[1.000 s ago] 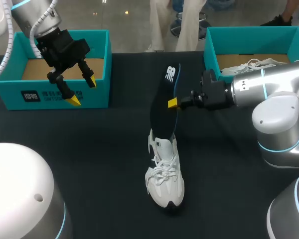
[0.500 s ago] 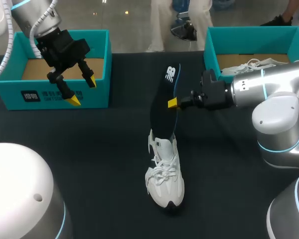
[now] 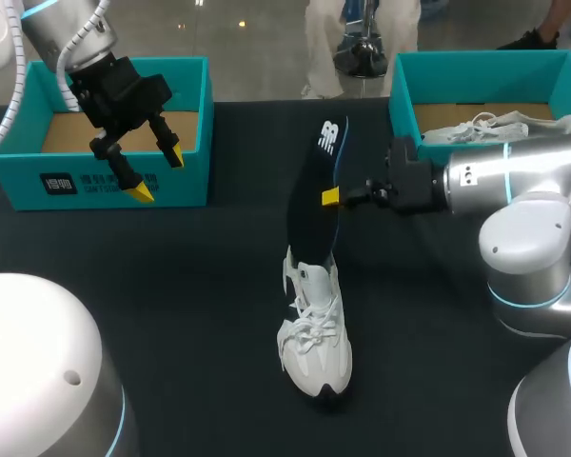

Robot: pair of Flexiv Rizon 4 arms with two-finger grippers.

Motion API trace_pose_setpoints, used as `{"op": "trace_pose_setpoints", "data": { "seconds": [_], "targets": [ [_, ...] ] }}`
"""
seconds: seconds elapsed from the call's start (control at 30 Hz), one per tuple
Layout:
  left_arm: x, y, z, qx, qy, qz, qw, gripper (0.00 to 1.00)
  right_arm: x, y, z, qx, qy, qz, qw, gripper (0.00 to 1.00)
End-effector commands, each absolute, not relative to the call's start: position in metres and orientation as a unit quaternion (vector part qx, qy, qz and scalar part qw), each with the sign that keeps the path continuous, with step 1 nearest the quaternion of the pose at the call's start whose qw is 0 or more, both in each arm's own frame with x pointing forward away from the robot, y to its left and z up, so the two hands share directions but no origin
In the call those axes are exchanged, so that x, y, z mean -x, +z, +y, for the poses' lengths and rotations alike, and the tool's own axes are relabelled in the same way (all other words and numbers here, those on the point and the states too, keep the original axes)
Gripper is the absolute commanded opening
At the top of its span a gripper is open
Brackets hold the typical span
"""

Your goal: Take the shoe out of the shoebox, open the shoe tongue, remove and reinsert the insole, then place the shoe into the shoebox

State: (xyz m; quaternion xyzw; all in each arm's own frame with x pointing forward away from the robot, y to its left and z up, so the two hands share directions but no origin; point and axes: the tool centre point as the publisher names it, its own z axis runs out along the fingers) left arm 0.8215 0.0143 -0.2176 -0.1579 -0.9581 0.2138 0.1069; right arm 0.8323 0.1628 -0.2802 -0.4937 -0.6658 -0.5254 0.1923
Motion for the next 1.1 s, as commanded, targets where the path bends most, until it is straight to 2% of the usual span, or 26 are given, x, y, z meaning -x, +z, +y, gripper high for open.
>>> {"op": "trace_pose_setpoints", "data": {
  "seconds": [0.03,0.5,1.1],
  "targets": [
    [-0.822,-0.217,0.015,0.158,0.213,-0.958,0.107,1.0,-0.831,-0.286,0.166,0.489,-0.537,-0.661,0.187,0.0],
    [-0.822,-0.217,0.015,0.158,0.213,-0.958,0.107,1.0,-0.841,-0.3,0.164,0.467,-0.546,-0.672,0.18,0.0],
    [-0.822,-0.217,0.015,0.158,0.213,-0.958,0.107,1.0,-0.803,-0.326,0.165,0.488,-0.518,-0.675,0.195,0.0]
  ]
}}
